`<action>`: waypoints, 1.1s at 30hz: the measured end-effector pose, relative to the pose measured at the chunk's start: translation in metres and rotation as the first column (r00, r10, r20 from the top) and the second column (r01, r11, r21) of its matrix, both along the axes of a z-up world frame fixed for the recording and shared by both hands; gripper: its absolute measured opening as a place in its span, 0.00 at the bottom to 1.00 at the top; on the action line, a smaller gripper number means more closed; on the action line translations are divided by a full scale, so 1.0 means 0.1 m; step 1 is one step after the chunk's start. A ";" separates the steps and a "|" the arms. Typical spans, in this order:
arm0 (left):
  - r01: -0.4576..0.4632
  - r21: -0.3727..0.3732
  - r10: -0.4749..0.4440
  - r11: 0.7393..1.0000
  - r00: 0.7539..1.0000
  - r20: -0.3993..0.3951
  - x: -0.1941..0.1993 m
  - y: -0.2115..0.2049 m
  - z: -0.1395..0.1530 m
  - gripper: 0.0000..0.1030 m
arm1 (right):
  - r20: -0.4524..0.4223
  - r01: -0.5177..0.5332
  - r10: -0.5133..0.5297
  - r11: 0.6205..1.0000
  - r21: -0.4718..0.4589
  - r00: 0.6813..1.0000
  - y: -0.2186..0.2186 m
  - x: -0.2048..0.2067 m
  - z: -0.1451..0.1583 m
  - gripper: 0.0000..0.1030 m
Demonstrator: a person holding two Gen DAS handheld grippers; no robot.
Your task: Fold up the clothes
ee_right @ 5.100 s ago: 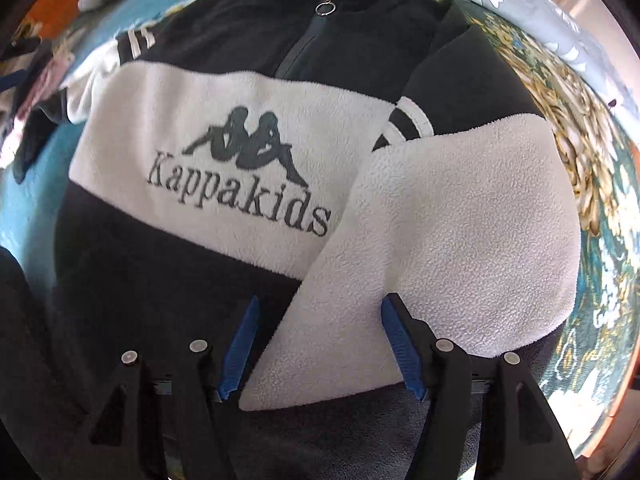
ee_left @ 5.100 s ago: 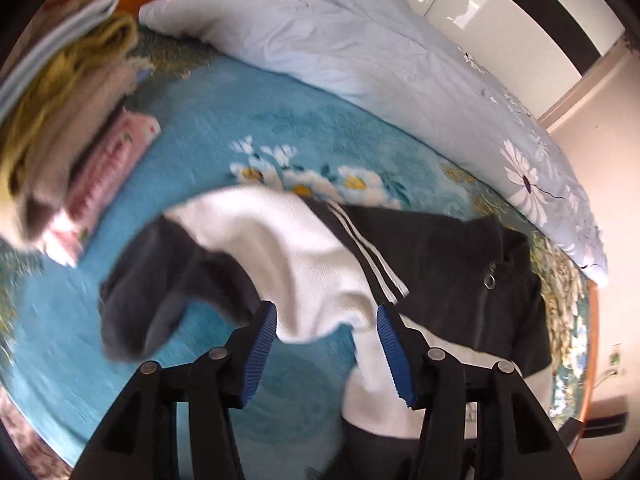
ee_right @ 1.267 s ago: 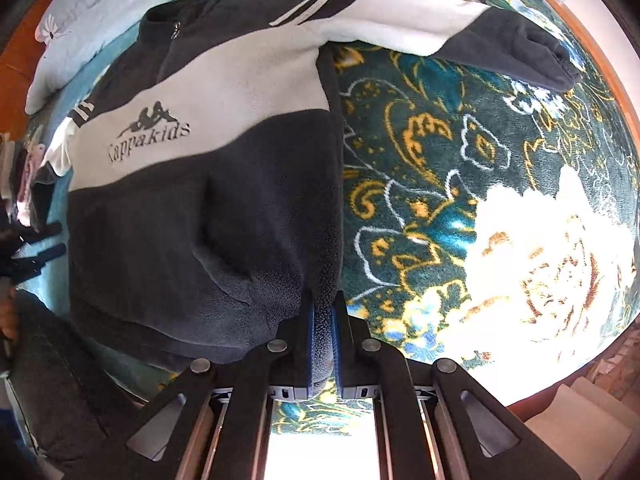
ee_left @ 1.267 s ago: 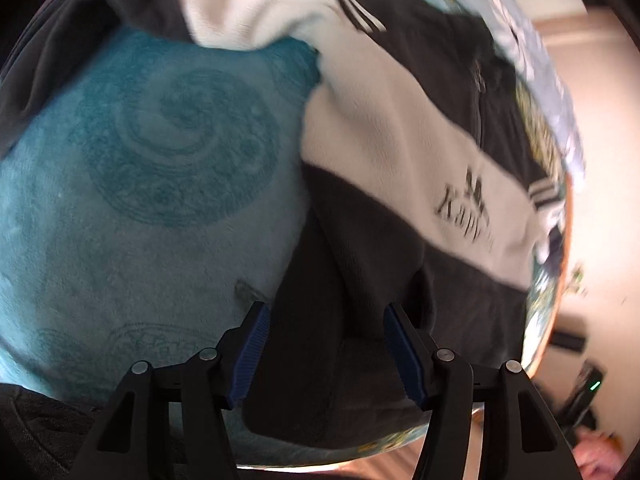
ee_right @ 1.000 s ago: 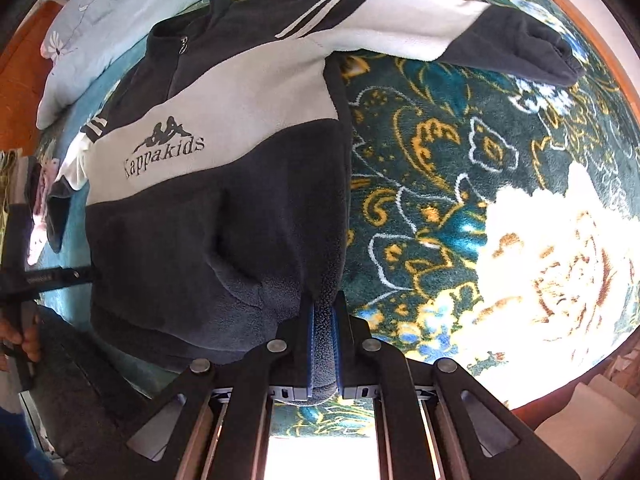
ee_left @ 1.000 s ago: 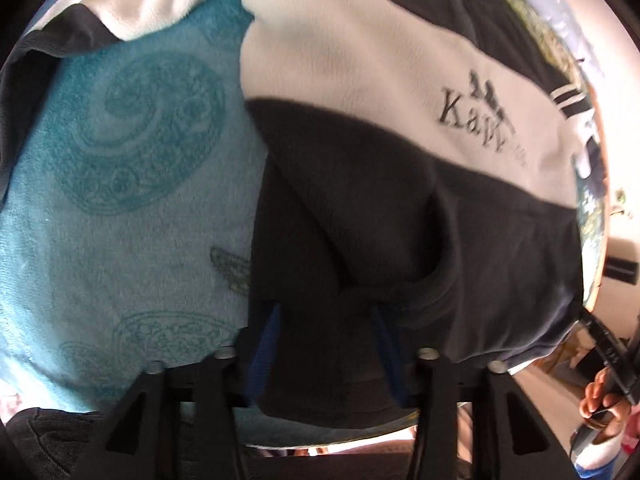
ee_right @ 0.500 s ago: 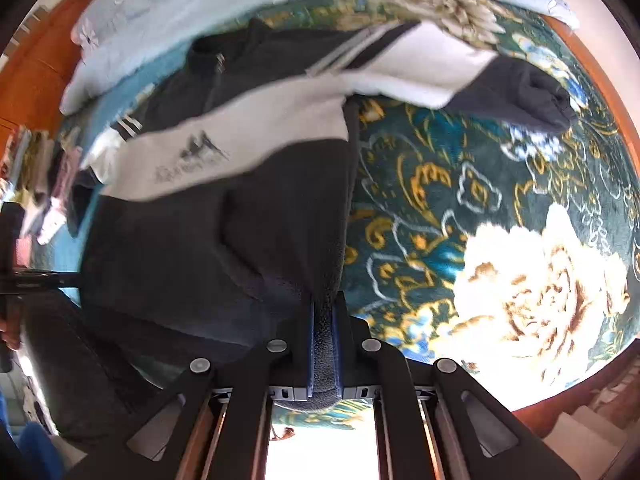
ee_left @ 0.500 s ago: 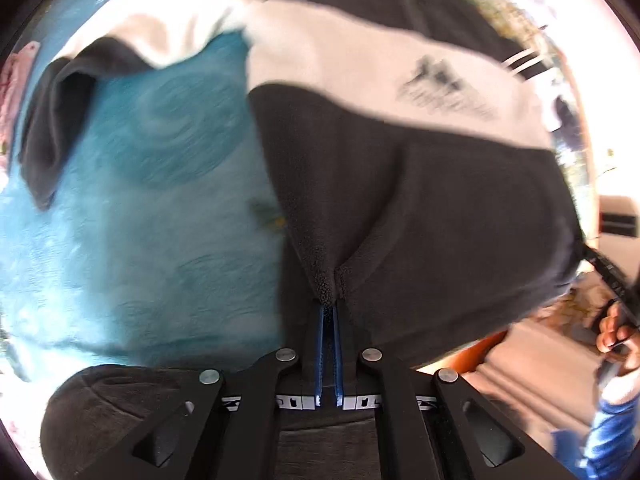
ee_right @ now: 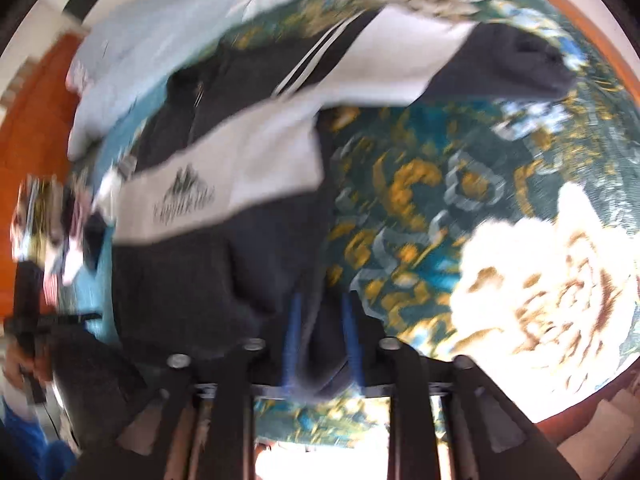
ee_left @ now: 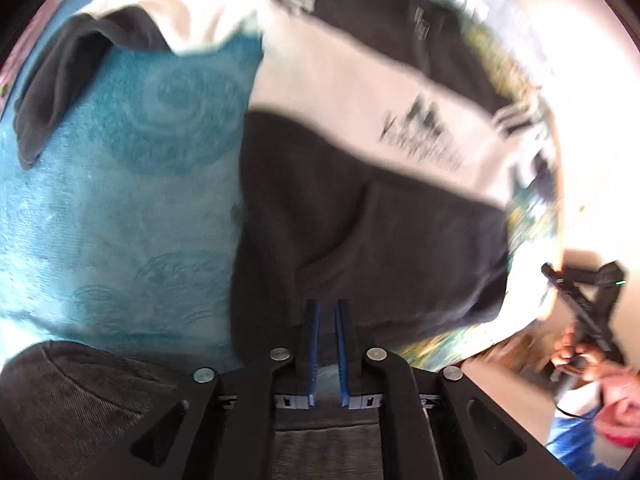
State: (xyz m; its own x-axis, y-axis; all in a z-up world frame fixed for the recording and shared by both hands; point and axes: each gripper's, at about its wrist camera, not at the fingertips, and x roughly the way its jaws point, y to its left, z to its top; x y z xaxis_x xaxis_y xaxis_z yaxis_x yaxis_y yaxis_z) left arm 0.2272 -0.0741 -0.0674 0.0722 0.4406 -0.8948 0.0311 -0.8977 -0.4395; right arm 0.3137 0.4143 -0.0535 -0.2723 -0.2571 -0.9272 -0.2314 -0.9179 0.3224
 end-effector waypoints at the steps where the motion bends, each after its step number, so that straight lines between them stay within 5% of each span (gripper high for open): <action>1: -0.026 0.001 0.026 1.000 0.998 -0.053 -0.02 -0.01 0.08 0.18 | -0.025 0.064 -0.064 0.998 0.002 0.998 0.17 -0.03 0.04 0.37; 4: -0.056 -0.102 0.028 0.993 0.966 -0.257 -0.17 0.11 0.34 0.39 | -0.097 0.317 -0.323 0.946 -0.067 0.942 0.85 -0.23 -0.03 0.37; 8: -0.063 -0.196 -0.023 0.979 0.912 -0.409 -0.13 0.41 0.50 0.39 | -0.104 0.597 -0.612 0.789 -0.148 0.784 1.56 -0.49 -0.30 0.37; 13: -0.090 -0.226 -0.026 0.970 0.885 -0.465 -0.16 0.52 0.50 0.39 | -0.095 0.761 -0.775 0.632 -0.149 0.625 2.13 -0.73 -0.57 0.37; 18: -0.122 -0.207 0.020 0.971 0.899 -0.437 -0.23 0.57 0.35 0.40 | -0.061 0.816 -0.838 0.543 -0.199 0.543 2.31 -0.88 -0.86 0.38; 22: -0.147 -0.203 0.050 0.968 0.907 -0.419 -0.25 0.51 0.28 0.40 | -0.069 0.810 -0.832 0.552 -0.197 0.550 2.29 -0.99 -0.86 0.37; 24: -0.157 -0.197 0.062 0.968 0.908 -0.415 -0.26 0.48 0.27 0.40 | -0.108 0.779 -0.808 0.587 -0.220 0.579 2.22 -1.03 -0.70 0.08; 33: -0.168 -0.173 0.084 0.970 0.907 -0.413 -0.29 0.42 0.25 0.40 | -0.290 0.612 -0.681 0.732 -0.302 0.672 1.88 -1.21 0.04 0.07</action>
